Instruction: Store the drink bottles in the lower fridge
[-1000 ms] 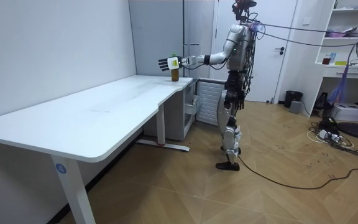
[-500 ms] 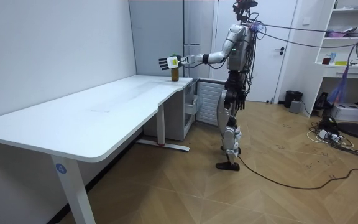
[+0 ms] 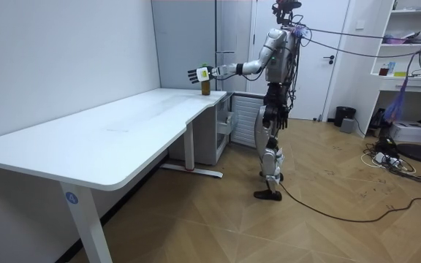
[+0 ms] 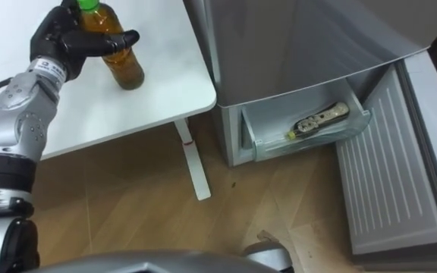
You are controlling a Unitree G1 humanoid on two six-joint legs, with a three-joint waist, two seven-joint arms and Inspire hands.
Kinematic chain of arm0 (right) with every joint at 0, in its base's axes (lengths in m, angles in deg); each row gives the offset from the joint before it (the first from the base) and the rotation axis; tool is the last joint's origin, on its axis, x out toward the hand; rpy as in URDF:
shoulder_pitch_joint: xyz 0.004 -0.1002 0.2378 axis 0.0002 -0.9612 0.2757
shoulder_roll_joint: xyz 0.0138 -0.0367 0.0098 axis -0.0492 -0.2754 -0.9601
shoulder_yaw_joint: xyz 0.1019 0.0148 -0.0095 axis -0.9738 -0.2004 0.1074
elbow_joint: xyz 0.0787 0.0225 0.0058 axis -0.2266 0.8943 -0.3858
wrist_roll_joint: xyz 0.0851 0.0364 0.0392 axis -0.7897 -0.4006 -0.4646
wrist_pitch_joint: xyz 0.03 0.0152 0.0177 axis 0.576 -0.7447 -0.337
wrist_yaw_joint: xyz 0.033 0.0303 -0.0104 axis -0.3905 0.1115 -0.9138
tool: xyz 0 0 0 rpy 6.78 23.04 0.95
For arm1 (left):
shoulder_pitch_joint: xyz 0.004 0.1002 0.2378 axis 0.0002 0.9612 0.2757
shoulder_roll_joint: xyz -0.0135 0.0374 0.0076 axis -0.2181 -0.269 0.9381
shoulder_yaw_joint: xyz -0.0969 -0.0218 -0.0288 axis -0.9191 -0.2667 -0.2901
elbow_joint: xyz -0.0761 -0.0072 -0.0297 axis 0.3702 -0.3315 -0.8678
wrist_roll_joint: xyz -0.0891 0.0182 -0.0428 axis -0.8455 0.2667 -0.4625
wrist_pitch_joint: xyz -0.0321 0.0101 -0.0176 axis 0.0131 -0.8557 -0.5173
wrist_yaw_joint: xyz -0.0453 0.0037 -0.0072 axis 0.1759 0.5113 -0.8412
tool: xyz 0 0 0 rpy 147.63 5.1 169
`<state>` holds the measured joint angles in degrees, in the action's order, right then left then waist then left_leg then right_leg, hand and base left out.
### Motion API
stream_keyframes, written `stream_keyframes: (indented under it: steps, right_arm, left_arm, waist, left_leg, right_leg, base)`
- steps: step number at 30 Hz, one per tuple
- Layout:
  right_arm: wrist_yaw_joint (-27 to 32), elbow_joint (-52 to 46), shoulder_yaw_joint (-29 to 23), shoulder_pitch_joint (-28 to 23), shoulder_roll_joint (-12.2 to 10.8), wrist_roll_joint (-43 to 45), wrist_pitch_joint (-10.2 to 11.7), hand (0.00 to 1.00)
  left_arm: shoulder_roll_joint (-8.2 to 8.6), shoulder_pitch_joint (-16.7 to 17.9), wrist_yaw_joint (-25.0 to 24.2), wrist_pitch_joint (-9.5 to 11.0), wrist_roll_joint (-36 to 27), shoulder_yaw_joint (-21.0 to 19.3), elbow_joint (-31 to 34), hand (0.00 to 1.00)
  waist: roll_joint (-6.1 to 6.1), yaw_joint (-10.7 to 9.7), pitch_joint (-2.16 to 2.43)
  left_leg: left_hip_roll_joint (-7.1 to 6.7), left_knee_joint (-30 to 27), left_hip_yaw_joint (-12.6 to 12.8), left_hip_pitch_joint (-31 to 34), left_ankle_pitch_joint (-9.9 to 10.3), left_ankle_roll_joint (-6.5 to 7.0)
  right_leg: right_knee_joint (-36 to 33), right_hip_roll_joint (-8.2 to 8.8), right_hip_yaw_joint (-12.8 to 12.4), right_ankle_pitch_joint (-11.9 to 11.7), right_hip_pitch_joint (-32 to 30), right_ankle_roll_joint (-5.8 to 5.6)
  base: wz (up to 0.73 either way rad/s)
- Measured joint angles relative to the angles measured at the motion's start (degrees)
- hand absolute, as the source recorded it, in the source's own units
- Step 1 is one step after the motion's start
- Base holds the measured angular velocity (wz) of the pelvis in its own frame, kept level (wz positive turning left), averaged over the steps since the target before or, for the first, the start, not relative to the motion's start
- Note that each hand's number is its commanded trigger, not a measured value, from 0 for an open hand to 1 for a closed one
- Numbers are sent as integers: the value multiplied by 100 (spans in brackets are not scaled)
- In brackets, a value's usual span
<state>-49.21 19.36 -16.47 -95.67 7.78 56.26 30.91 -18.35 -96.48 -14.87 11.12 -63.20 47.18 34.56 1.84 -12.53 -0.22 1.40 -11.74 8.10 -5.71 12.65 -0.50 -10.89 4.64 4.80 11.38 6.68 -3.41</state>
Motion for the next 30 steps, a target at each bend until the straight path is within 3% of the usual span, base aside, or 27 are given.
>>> stream_keyframes:
  steps: [1,10,16,23,30]
  right_arm:
    - [1,0,-1,-4,0,0,0,0]
    - [47,-9,-3,18,1,18,-3,0]
    - [49,-8,-6,40,3,25,1,0]
    - [47,-10,-12,34,3,127,-1,0]
    - [30,-47,-1,44,7,103,7,0]
  left_arm:
    - [0,0,-20,-2,0,0,-1,100]
    - [-25,0,-153,-19,6,3,-2,100]
    - [-25,2,-226,-33,20,62,-11,100]
    - [-25,5,-238,-214,23,231,-11,100]
    - [-26,2,-190,-214,12,227,-9,100]
  waist:
    - [2,-7,1]
    - [76,-121,4]
    - [78,-140,5]
    - [76,-154,-5]
    - [51,-129,-19]
  left_leg:
    - [0,1,0,0,0,0]
    - [6,7,18,12,11,2]
    - [7,12,64,9,11,3]
    - [11,43,93,15,11,3]
    - [11,37,103,0,9,3]
  right_leg:
    - [-1,0,0,0,2,0]
    - [-81,-1,-17,-1,-38,1]
    - [-88,-3,-53,-1,-60,1]
    - [-85,-5,-54,-1,-88,0]
    - [-81,-5,-70,-1,-108,0]
  base:
    - [0]
    - [-1]
    - [-3]
    - [0]
    - [0]
